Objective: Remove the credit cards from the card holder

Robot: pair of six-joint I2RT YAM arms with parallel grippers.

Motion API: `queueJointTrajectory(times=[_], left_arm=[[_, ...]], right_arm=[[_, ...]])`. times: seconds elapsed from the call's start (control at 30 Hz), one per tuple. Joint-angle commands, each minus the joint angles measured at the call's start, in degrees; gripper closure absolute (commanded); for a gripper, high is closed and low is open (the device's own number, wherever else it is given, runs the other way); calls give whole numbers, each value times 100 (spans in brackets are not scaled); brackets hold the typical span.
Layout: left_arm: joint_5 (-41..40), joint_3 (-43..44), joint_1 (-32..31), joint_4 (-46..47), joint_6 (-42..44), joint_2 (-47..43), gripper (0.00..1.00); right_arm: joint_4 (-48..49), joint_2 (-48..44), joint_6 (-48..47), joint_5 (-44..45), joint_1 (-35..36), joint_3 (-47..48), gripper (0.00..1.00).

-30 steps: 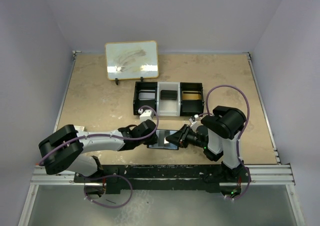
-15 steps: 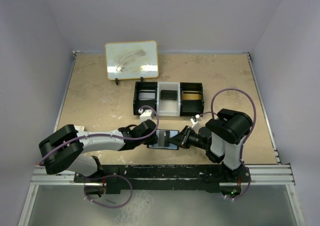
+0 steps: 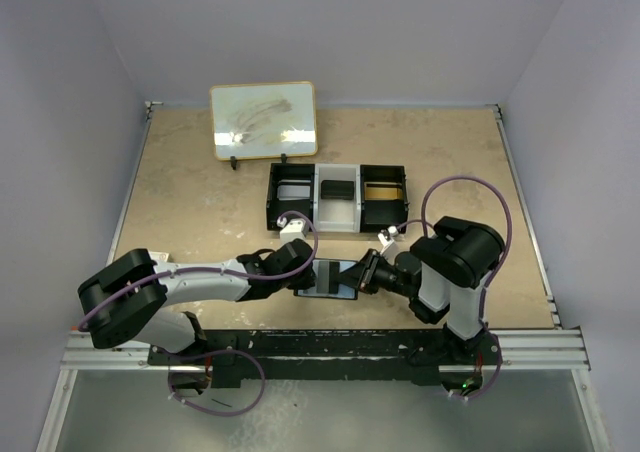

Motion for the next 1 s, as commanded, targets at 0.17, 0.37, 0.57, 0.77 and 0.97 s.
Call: queueJointTrajectory(times=[0.17, 0.37, 0.57, 0.77, 0.97], left_arm=[[-71, 3, -24, -480, 209, 129, 94], [-71, 5, -18, -479, 198, 127, 94], [-71, -1, -26, -455, 200, 133, 94], [-73, -12, -25, -468, 202, 126, 94], [-74, -21, -26, -464, 191, 116, 94]], right_arm=[[212, 35, -122, -147, 26, 156, 76], [-800, -488, -431, -43, 28, 352, 77], [-1288, -731, -614, -40, 34, 480, 87], [-1348, -867, -623, -29, 34, 457, 100], [-1693, -1163, -591, -4, 34, 290, 100]])
